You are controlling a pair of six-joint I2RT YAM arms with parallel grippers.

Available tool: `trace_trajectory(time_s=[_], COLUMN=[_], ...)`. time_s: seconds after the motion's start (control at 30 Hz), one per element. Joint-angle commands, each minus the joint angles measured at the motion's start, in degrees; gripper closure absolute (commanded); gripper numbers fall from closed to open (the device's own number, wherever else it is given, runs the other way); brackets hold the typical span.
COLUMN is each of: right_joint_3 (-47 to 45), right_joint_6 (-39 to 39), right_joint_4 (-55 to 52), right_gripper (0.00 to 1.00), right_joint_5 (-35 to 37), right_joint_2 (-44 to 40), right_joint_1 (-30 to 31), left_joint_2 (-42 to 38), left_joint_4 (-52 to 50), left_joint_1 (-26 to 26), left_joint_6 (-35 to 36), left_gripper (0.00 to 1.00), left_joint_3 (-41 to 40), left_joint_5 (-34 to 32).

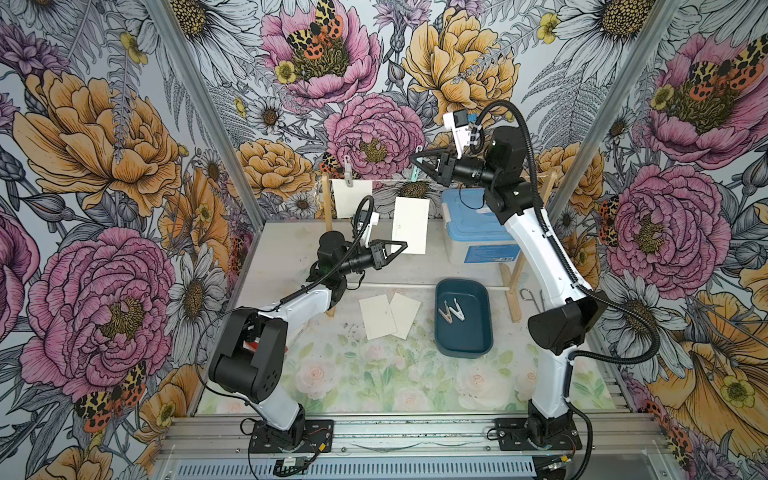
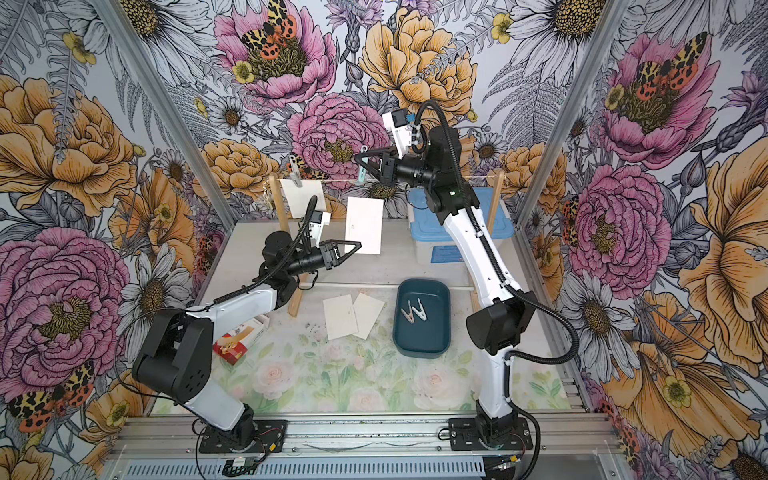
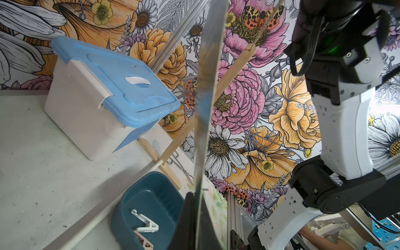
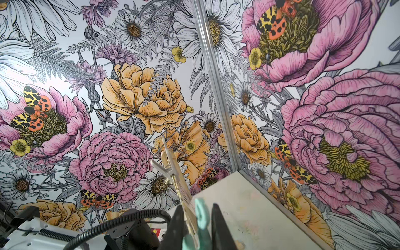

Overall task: Remove the postcards from the strings
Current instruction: Remove the clamp from the clothesline, then place the postcard on the postcard.

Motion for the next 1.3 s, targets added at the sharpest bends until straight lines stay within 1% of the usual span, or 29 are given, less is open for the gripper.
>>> trace_trajectory(time_s=[0.0, 0.2, 0.43, 0.73, 0.93, 1.1, 1.27], right_joint_3=[-1.43, -9.24, -25.57, -45.25, -54.65, -61.28, -67.57], right_joint_6=[-1.73, -4.17, -8.17, -10.08, -9.2, -8.01, -5.91], right_joint_4=[0.16, 0.19, 1.05, 3.56, 5.96, 8.05, 10.8], right_gripper=[0.81, 0.81, 0.81, 0.81, 0.81, 0.81, 0.81], right_joint_5=[1.64, 3.15, 6.8, 11.42, 13.03, 14.17, 14.37], right_joint_2=[-4.08, -10.9, -22.3, -34.83, -40.08, -43.3, -45.42], right_joint_1=[0.41, 0.45, 0.6, 0.45, 0.49, 0.4, 0.47], left_joint_2=[-3.17, -5.62, -6.8, -6.27, -4.23, -1.98, 1.67], left_joint_4=[2.19, 2.17, 1.92, 1.69, 1.89, 6.05, 7.91], left_joint_1=[-0.19, -1.19, -2.79, -5.91, -7.01, -8.18, -9.28], left_joint_6=[0.95, 1.06, 1.5, 1.33, -0.41, -2.86, -5.73], left_gripper=[1.0, 1.0, 1.0, 1.0, 1.0, 1.0, 1.0], left_joint_3=[-2.52, -7.61, -14.05, -19.57, -25.34, -30.2, -32.98], left_joint_5=[-1.91, -3.6, -6.0, -8.94, -11.49, -13.03, -15.19])
